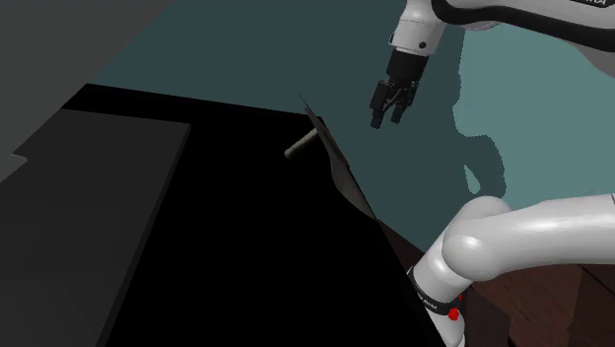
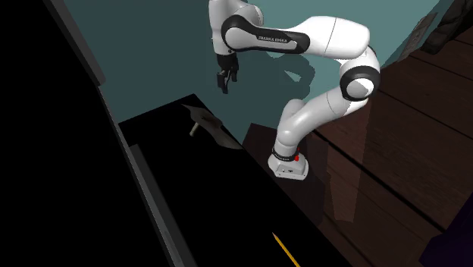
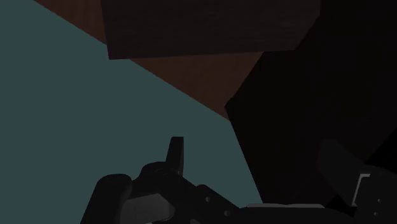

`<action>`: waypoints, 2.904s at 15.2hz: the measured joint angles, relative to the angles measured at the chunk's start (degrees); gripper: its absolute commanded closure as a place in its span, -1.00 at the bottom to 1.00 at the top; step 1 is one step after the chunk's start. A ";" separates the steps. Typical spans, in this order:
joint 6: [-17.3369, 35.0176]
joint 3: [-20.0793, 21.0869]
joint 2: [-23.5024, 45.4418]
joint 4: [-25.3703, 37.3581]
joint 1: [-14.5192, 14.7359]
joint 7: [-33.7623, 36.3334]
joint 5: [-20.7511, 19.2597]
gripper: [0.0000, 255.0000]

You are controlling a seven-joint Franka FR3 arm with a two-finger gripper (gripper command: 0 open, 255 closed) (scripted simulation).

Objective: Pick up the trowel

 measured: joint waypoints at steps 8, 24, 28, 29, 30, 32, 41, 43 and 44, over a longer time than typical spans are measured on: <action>5.44 5.62 -10.83 -7.23 3.77 4.93 6.92 -1.00; 22.18 27.15 -31.91 -17.71 14.80 19.20 25.43 -1.00; 24.35 29.20 -33.57 -20.46 15.99 19.89 27.11 -1.00; 24.86 29.66 -33.87 -21.23 16.25 20.00 27.50 -1.00; 25.45 30.07 -34.12 -22.06 16.49 20.01 27.87 -1.00; 26.25 30.81 -34.74 -23.49 17.04 20.17 28.53 -1.00; 26.63 31.00 -35.16 -23.90 17.26 20.26 28.66 1.00; 26.69 30.94 -35.25 -23.99 17.33 20.22 28.68 1.00; 26.39 30.78 -35.08 -23.73 17.22 20.20 28.53 1.00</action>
